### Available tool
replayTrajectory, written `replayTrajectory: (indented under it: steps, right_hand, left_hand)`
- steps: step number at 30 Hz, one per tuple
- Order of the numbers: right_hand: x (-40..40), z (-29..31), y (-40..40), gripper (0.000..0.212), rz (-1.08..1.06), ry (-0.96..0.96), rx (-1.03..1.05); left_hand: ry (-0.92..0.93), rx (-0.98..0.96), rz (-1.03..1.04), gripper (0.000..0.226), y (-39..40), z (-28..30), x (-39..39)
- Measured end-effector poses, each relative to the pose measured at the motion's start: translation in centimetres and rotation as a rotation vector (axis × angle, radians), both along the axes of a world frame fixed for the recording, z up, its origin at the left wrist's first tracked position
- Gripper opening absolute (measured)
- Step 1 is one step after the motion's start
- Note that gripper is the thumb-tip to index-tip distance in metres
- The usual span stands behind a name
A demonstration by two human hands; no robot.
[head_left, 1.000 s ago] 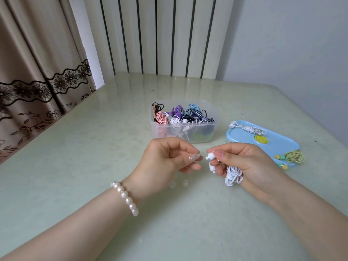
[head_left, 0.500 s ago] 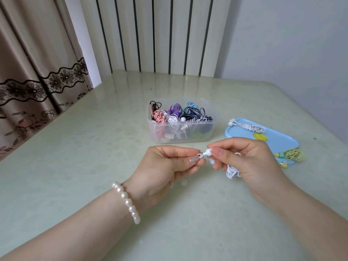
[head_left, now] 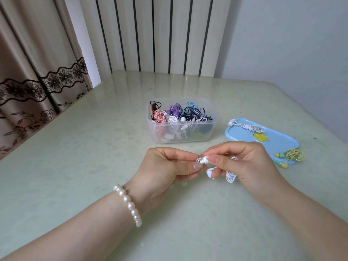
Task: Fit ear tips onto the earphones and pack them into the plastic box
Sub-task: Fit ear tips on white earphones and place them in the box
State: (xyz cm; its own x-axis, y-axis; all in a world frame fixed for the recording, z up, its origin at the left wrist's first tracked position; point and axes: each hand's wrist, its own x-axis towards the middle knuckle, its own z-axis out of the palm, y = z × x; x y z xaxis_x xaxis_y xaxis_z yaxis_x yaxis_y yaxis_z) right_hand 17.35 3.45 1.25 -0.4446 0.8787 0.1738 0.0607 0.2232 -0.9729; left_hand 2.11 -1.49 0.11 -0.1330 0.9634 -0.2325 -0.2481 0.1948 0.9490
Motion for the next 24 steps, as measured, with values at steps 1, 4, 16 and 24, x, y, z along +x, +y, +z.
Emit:
replayTrajectory:
  steps: [1,4,16,24]
  right_hand:
    - [-0.05,-0.07,0.03,0.021,-0.006,-0.010,-0.002]
    - [0.11,-0.31,0.24,0.008,-0.029,-0.076,0.027]
    - [0.16,-0.57,0.21,0.012,-0.065,-0.141,0.086]
    - [-0.20,-0.85,0.03,0.016,-0.106,-0.111,0.063]
  left_hand:
    - [0.002,0.002,-0.002,0.021,-0.01,0.02,0.06]
    - [0.005,-0.006,-0.002,0.021,-0.02,0.05,0.12]
    - [-0.023,-0.051,0.012,0.028,0.02,-0.02,0.17]
    - [-0.206,-0.093,-0.018,0.031,0.04,-0.13,-0.07]
